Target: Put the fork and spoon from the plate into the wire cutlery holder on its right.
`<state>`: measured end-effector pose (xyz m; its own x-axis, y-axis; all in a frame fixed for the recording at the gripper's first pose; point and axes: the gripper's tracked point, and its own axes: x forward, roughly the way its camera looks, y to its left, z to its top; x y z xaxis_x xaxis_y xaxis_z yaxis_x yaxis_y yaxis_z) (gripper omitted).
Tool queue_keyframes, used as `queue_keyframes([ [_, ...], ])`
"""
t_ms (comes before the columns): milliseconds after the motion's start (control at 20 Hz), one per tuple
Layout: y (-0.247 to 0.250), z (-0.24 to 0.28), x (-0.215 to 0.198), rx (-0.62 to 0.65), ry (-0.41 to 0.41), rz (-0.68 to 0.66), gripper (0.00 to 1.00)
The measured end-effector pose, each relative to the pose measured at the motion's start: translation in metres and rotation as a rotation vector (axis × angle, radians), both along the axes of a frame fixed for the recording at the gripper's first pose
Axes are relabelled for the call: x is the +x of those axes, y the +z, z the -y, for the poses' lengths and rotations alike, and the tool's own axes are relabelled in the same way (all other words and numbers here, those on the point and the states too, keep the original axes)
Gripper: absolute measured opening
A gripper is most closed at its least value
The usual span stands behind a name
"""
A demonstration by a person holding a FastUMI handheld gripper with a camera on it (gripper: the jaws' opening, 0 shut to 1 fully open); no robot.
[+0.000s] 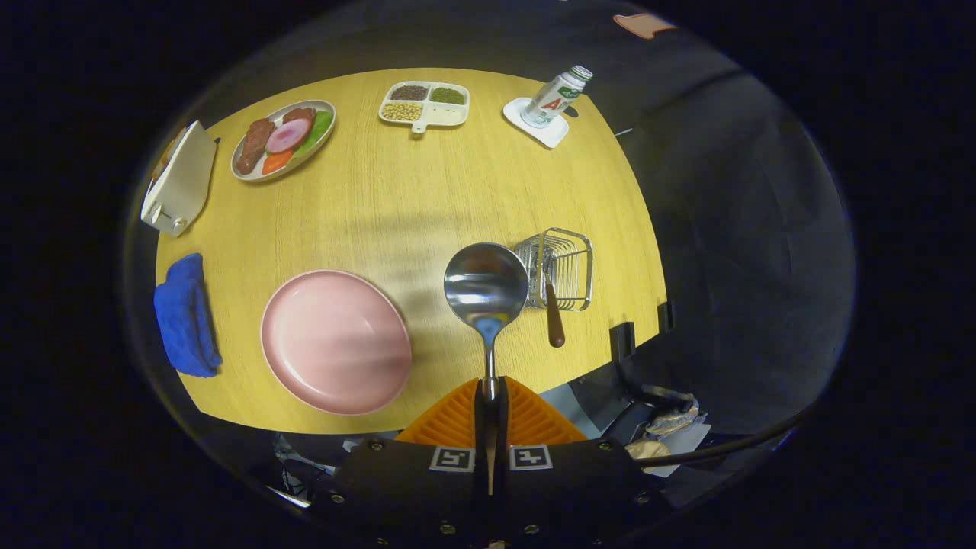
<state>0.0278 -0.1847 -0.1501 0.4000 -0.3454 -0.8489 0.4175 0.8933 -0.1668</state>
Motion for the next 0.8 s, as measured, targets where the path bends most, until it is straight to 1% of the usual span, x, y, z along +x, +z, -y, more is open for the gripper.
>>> queue_keyframes([
  [350, -0.005, 0.057, -0.006, 0.070, -0.124, -0.042, 0.03],
  [550, -0.022, 0.081, -0.009, 0.109, -0.146, -0.117, 0.03],
  [800, -0.044, 0.098, 0.001, 0.181, -0.148, -0.181, 0.02],
])
